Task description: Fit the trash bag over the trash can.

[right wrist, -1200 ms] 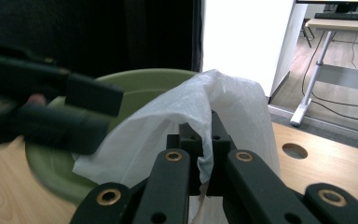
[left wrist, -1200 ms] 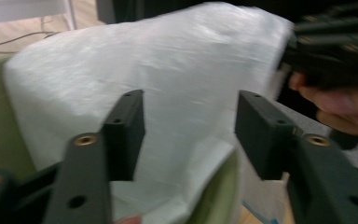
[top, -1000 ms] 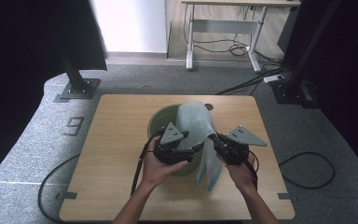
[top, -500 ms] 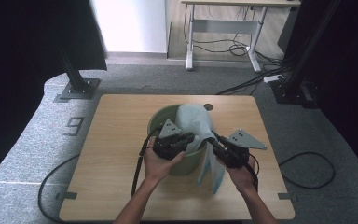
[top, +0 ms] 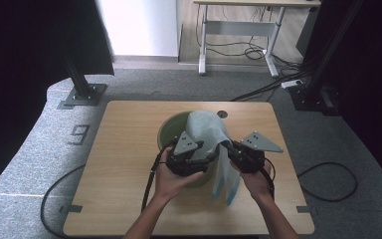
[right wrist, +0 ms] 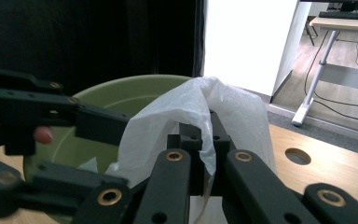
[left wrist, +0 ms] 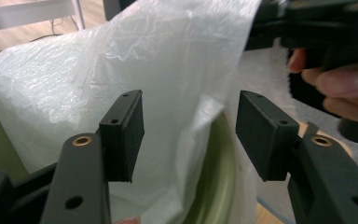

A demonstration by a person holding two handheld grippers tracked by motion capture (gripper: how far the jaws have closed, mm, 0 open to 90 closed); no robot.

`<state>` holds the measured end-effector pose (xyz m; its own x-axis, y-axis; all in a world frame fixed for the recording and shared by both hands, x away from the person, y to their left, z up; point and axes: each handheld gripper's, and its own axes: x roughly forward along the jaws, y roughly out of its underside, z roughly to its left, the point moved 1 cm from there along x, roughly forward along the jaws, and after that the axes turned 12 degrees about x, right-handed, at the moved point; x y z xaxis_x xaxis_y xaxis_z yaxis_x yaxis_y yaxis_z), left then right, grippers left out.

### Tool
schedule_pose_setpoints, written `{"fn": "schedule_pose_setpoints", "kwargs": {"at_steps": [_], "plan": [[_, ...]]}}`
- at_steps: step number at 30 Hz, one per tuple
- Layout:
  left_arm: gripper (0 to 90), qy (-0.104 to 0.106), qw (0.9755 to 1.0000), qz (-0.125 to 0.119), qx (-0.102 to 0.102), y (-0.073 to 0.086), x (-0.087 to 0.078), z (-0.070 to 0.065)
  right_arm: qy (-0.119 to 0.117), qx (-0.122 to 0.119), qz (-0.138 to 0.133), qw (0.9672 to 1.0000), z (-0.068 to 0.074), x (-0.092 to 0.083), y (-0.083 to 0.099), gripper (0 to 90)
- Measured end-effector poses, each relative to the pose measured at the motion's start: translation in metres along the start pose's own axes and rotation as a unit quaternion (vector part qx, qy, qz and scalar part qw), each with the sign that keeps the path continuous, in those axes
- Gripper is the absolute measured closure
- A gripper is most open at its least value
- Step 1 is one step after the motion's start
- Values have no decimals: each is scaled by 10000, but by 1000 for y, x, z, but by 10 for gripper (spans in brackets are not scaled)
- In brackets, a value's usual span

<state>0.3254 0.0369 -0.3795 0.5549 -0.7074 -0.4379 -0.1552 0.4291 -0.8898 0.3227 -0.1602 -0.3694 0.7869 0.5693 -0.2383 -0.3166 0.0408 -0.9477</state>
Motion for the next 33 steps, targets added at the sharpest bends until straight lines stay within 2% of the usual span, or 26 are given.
{"fn": "schedule_pose_setpoints", "kwargs": {"at_steps": [2, 4, 6, 8, 11, 15, 20, 23, 26, 28, 29, 31, 33], "plan": [[462, -63, 10000, 35, -26, -1, 4, 2, -12, -16, -16, 10000, 1, 0, -1, 886], [568, -84, 9999, 62, -75, -1, 7, 4, -14, -53, -30, 10000, 2, -1, -2, 885], [693, 0, 9999, 73, -153, -1, 9, 7, -7, -84, -26, 10000, 3, -3, -1, 875], [804, 81, 9997, 78, -234, 0, 10, 11, -17, -97, -36, 9999, 3, -4, 2, 733], [886, 71, 9994, 61, -319, 1, 8, 16, 41, -115, -122, 9999, 5, -10, 10, 516], [898, -5, 9990, 34, -436, 2, 5, 23, 77, -101, -167, 9998, 11, -20, 30, 358], [899, -93, 9985, -21, -547, 4, 0, 29, 199, 18, -98, 9998, 11, -26, 64, 315], [899, -103, 9983, -32, -575, 5, -2, 30, 456, 221, -4, 9987, 4, -16, 87, 275], [899, -75, 9982, -46, -585, 5, -3, 31, 743, 292, 118, 9967, -5, -3, 101, 259], [899, -61, 9982, -70, -592, 5, -4, 31, 865, 360, 189, 9954, -10, 5, 108, 280], [899, -39, 9981, -85, -602, 5, -5, 32, 897, 392, 219, 9950, -13, 9, 111, 319], [900, 4, 9980, -102, -620, 5, -7, 32, 944, 402, 201, 9945, -19, 17, 118, 494], [899, 44, 9980, -100, -615, 6, -9, 32, 949, 472, 260, 9940, -24, 22, 122, 621]]}}
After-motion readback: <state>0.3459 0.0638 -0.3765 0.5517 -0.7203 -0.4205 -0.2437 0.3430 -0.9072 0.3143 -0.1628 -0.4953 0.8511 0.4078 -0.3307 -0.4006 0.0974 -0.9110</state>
